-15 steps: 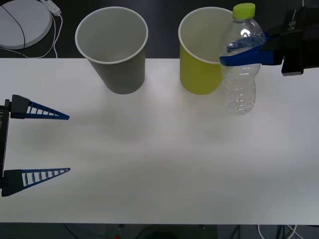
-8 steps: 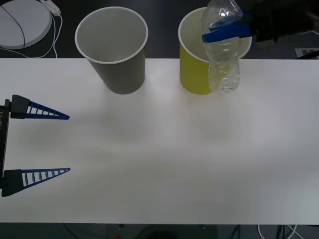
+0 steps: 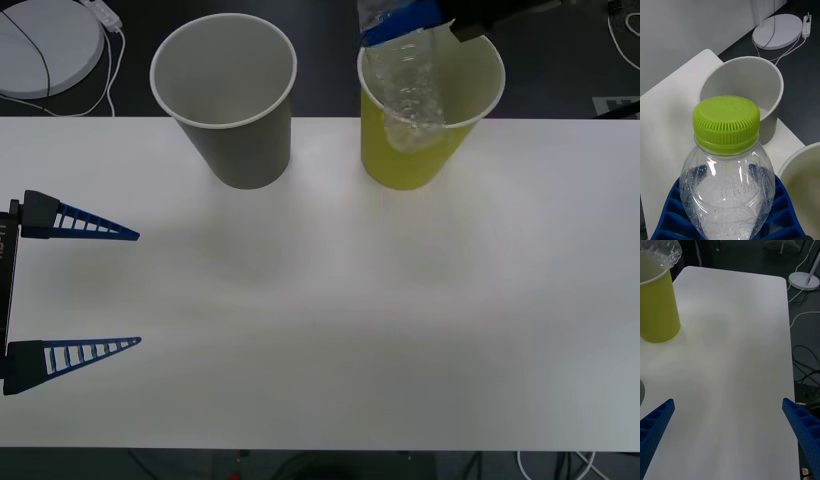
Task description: Put the can into the green bin and the plastic bottle into the gray bin
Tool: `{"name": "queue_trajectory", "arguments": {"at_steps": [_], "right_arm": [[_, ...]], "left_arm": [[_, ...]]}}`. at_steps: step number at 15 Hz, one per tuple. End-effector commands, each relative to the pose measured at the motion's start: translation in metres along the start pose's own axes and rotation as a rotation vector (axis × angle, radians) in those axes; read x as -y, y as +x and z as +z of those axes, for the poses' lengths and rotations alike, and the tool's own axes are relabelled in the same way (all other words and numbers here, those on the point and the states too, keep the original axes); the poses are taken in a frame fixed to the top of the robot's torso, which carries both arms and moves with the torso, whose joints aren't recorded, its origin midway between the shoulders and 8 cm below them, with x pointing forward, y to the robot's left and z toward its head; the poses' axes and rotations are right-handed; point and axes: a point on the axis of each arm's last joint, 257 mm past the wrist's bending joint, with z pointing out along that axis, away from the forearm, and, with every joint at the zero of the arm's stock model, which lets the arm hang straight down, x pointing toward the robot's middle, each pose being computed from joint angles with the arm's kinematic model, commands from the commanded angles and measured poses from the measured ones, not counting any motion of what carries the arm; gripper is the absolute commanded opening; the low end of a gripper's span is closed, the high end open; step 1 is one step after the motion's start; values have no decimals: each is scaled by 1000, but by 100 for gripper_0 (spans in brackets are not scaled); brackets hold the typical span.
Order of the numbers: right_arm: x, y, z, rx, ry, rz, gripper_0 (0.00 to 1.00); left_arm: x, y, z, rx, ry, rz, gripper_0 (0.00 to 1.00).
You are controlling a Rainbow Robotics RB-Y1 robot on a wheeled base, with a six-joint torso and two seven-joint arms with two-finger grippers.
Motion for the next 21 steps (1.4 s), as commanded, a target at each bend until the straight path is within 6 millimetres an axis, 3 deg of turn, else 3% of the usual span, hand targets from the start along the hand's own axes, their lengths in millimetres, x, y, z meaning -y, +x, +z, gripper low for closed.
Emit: {"name": "queue_trajectory", "arguments": {"at_steps": [1, 13, 21], "right_arm": [[2, -13, 11, -30, 10, 10, 0], [1, -81, 59, -175, 44, 104, 0], [-2, -103, 93, -235, 102, 154, 0]], "left_arm": [[0, 0, 0, 0, 0, 0, 100], [0, 0, 0, 0, 0, 0, 100], [0, 0, 0, 0, 0, 0, 100]]}}
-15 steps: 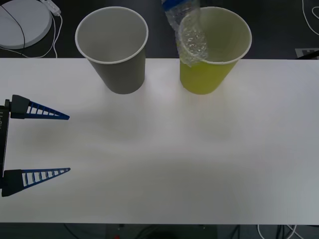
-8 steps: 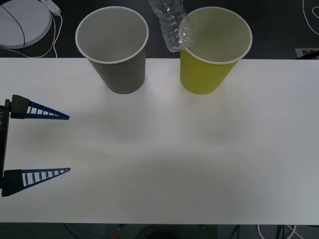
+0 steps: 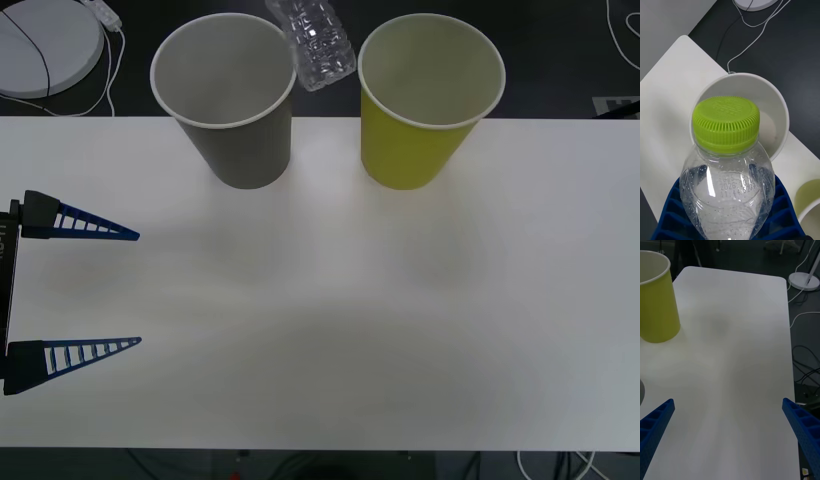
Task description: Put the can into the green bin and the plastic bottle into the gray bin
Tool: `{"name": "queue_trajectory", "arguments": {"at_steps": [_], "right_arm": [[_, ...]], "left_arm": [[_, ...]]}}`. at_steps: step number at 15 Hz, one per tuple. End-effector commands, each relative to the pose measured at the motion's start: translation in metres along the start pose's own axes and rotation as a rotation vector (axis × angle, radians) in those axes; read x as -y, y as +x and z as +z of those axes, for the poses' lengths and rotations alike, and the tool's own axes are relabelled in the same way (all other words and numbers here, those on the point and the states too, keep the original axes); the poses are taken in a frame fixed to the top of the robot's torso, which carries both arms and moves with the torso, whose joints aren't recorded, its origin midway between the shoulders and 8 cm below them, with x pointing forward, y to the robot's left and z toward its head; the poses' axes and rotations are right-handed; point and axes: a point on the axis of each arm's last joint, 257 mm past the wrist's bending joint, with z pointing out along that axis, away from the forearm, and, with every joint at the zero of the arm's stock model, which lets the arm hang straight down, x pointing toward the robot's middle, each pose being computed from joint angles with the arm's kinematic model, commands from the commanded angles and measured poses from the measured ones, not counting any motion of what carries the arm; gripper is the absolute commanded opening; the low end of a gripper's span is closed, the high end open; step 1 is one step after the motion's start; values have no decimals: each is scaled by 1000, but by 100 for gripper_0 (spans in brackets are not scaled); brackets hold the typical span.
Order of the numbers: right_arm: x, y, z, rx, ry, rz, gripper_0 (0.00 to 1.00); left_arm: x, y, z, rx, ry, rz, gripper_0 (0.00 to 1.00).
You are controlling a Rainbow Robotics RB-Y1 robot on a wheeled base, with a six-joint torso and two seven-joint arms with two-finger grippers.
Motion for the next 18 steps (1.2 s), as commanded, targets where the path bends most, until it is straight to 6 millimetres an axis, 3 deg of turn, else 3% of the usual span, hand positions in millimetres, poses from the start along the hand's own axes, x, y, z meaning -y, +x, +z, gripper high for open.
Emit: {"name": "queue_trajectory", "arguments": {"at_steps": [1, 18], "right_arm": [[-5, -8, 8, -12, 15, 17, 0], [-12, -48, 53, 43, 159, 36, 0]], "left_arm": [[0, 0, 0, 0, 0, 0, 100], [0, 0, 0, 0, 0, 0, 100]]}}
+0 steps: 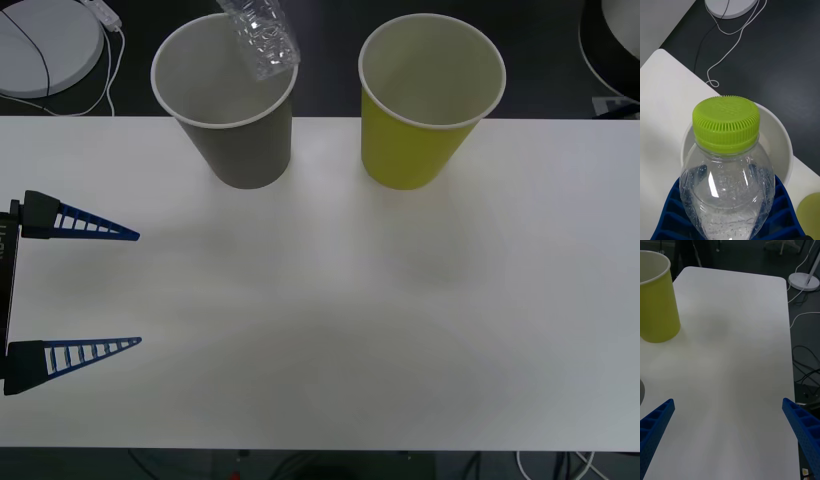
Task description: Put the can into the green bin and the plastic bottle into the gray bin
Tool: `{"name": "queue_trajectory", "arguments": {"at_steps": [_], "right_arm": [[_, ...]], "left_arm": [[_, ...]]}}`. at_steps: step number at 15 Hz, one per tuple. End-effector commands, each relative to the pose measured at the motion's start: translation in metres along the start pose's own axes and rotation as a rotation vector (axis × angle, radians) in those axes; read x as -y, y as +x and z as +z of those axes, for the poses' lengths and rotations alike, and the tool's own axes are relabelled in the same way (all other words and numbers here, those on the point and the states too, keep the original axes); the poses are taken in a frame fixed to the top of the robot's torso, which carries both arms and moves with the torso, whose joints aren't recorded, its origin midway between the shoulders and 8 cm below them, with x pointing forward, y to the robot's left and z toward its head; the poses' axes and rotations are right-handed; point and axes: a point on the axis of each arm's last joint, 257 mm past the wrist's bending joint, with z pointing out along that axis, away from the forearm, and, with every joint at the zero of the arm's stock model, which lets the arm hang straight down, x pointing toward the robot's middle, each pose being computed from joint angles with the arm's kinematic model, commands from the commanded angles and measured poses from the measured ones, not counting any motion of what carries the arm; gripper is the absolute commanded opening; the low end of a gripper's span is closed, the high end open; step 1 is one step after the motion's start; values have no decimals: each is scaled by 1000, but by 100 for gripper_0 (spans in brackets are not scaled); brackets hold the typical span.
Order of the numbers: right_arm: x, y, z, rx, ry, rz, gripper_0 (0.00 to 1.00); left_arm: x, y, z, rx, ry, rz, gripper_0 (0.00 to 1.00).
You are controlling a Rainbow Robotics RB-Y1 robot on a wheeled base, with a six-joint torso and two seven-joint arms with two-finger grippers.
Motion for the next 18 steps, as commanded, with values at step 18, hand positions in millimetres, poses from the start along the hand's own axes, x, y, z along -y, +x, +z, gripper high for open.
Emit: {"name": "queue_trajectory", "arguments": {"at_steps": [18], "right_arm": [[-18, -9, 28, 50, 36, -18, 0]], "left_arm": [[0, 0, 0, 0, 0, 0, 100]]}}
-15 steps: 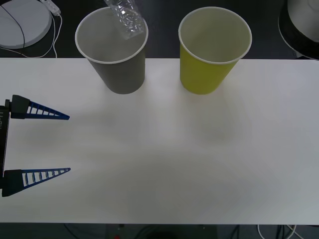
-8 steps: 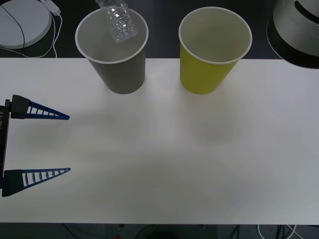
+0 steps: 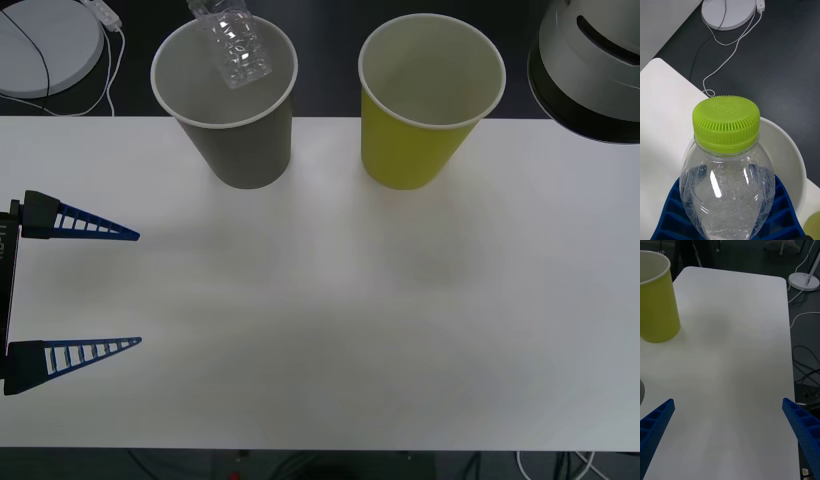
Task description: Put the can into the green bin and the plastic bottle into the gray bin
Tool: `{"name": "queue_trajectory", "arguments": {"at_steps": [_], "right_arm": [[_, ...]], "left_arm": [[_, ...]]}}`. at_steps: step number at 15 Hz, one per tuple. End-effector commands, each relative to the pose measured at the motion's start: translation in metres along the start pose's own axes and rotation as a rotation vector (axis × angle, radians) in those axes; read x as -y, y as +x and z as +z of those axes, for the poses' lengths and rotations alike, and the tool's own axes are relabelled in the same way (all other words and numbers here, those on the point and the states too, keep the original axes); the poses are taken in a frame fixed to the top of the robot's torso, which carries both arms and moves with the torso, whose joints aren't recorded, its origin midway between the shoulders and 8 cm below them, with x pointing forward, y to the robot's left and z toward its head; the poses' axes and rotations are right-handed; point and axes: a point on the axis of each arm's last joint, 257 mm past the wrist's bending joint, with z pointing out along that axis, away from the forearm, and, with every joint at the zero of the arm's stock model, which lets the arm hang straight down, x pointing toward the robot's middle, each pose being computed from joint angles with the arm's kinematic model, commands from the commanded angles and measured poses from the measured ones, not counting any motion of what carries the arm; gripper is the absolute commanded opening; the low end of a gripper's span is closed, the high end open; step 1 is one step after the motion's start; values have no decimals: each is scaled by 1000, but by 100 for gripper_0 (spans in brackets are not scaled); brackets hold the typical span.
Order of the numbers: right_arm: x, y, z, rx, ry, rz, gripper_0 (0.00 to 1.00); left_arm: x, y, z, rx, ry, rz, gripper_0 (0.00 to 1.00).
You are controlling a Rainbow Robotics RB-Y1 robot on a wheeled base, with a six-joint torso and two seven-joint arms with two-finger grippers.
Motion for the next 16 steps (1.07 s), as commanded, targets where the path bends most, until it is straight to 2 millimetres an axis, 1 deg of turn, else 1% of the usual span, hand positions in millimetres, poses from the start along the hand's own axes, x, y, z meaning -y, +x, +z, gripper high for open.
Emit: {"name": "queue_trajectory", "arguments": {"at_steps": [1, 2, 12, 16], "right_arm": [[0, 0, 0, 2, 0, 0, 33], [1, 1, 0, -1, 2, -1, 100], [1, 0, 0, 1, 3, -1, 100], [2, 4, 3, -1, -13, 2, 100]], "left_arm": [[0, 0, 0, 0, 0, 0, 100], [0, 0, 0, 0, 0, 0, 100], [0, 0, 0, 0, 0, 0, 100], [0, 0, 0, 0, 0, 0, 100]]}}
